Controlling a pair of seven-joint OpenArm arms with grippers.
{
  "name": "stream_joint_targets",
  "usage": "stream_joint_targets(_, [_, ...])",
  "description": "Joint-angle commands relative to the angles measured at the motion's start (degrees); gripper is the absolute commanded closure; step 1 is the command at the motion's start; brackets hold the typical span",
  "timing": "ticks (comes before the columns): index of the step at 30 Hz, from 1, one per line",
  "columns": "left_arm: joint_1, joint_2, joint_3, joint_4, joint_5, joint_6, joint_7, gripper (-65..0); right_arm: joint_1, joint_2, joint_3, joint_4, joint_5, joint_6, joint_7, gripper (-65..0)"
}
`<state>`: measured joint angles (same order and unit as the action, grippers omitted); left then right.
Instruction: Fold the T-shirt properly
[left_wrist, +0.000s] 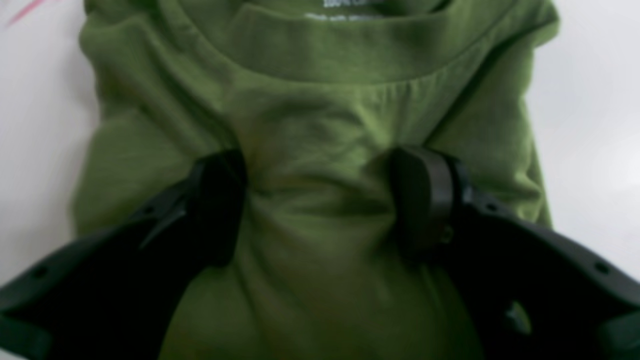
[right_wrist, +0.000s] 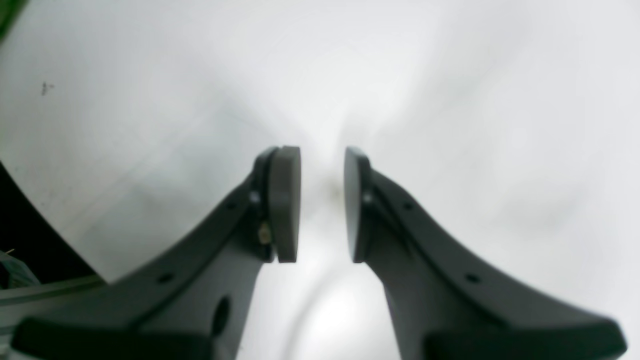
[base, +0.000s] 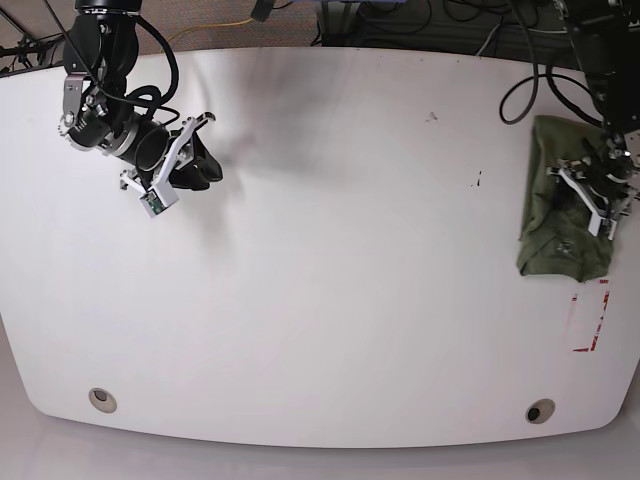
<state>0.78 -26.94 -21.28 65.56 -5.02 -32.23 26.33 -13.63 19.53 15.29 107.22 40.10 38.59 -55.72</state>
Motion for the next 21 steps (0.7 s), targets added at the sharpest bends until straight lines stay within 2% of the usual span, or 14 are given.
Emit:
stream_joint_targets(1, [0.8,-3.4,-3.3,-3.8,5.3,-1.3,6.0,-42.1,-0.1,0.9,0.4,2.3,0.8,0.2,1.4,-13.6])
stream_joint_targets(7, [-2.8,-7.9,-6.8,-5.4,5.3,-5.4,4.8,-42.1,0.0,0.9,0.3,2.3,0.7,0.2,1.4,-13.6])
stream_joint_targets(11, [-3.5,-8.6,-6.8,-3.8,5.2,-6.9,4.8,-42.1,0.1,0.8,0.2,2.3,0.7,0.1,1.4,-13.6])
stream_joint_targets(14, [-4.6,-8.4,-6.8,1.5,5.2,-7.8,7.0,-42.1,0.2,0.8,0.2,2.3,0.7,-0.1,1.5,-13.6])
stream_joint_targets(17, [-4.5,-7.8,-6.7,10.0,5.2,-7.8,11.8,-41.9,0.0,1.5,1.0,2.3,-0.1,-0.3,1.7,-13.6])
stream_joint_targets(20, [-4.4,-4.5,-6.5,18.3,6.1,-7.8,12.6,-38.1,0.2,1.4,1.5,2.3,-4.3,-0.4,1.9,-13.6])
stream_joint_targets(21, [-4.3,-2.9,-6.4,21.2,6.8,-7.8,11.9,-34.9,0.3,0.9,1.6,2.3,-7.2,-0.4,2.8,-13.6])
